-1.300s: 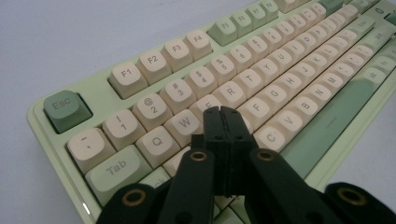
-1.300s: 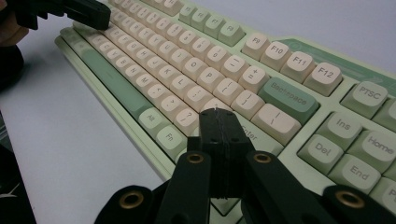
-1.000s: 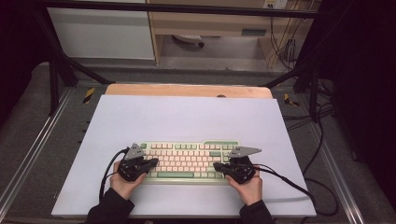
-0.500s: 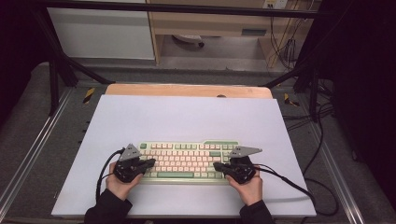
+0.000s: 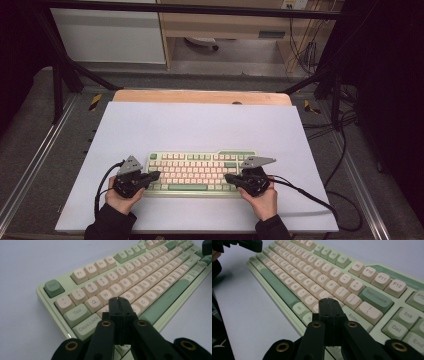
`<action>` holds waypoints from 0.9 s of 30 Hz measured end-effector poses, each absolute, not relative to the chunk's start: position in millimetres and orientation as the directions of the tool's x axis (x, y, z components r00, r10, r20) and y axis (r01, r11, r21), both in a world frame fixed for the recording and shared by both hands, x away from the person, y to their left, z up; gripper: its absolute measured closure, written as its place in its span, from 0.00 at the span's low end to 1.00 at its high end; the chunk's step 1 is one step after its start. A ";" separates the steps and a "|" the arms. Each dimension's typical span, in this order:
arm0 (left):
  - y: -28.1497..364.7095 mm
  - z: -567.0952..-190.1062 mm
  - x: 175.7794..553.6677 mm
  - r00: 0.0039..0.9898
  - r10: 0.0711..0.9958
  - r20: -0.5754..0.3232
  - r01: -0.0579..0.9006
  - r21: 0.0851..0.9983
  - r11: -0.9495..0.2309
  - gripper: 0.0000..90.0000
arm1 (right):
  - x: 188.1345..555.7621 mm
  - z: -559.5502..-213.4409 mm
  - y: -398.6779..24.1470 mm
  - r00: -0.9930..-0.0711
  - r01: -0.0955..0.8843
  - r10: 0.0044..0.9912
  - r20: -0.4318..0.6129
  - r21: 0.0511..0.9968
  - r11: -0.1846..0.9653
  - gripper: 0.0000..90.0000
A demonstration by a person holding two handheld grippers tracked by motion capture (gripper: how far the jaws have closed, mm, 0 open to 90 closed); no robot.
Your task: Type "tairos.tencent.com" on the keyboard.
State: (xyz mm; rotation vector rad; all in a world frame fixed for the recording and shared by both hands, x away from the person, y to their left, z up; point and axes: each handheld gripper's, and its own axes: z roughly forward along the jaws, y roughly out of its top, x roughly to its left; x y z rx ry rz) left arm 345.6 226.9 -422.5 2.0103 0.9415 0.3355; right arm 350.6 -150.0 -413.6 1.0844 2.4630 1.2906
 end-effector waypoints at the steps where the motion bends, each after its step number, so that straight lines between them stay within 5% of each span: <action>1: 227.2 -422.4 345.6 0.678 0.727 -0.111 0.493 0.802 -0.337 1.00 | 350.8 -413.4 -148.3 -0.725 0.529 0.663 0.187 0.767 0.363 1.00; 27: 225.6 -423.5 346.6 0.680 0.724 -0.116 0.496 0.799 -0.339 1.00 | 360.1 -418.6 -112.1 -0.763 0.509 0.623 0.175 0.756 0.412 1.00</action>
